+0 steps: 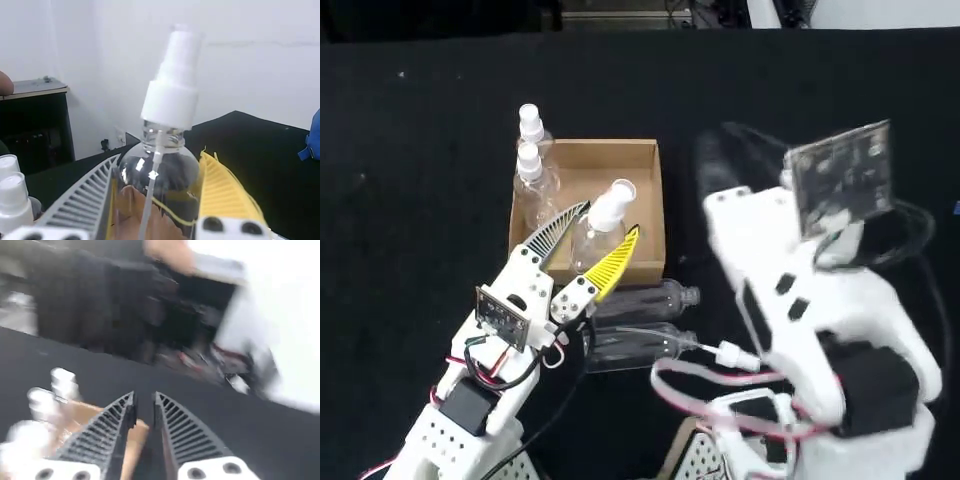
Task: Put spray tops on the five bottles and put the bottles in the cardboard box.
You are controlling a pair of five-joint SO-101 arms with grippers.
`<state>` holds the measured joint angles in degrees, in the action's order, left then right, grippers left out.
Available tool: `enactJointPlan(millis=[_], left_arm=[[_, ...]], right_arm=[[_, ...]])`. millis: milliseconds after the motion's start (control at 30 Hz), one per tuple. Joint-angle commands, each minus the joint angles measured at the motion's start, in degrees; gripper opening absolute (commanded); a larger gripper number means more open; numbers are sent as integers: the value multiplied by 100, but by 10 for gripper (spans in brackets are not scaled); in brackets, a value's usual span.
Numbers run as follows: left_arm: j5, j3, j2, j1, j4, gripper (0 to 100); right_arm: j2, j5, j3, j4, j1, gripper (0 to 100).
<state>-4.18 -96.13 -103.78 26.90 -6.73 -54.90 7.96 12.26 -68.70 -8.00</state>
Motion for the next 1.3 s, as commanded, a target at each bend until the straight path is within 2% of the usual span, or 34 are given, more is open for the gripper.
enactJointPlan(millis=[0,133,300,667,967,1033,1267], left_arm=[[-35,-119,-70,31,97,30],[-35,-119,-70,-321,97,30],[0,-119,-70,-848,97,31],[18,-119,-70,-848,-299,30],[18,-136,308,-901,141,30],[18,-154,774,-901,624,30],[18,-163,2919,-848,3420,30]], right_arm=[[136,-132,1305,475,791,54],[101,-738,2932,1319,809,89],[101,-1178,4127,2382,853,99],[101,-1125,6369,5143,1073,99],[101,-1125,6536,5415,1055,99],[101,-1125,6536,5415,1055,99],[136,-1125,6563,5398,1055,99]])
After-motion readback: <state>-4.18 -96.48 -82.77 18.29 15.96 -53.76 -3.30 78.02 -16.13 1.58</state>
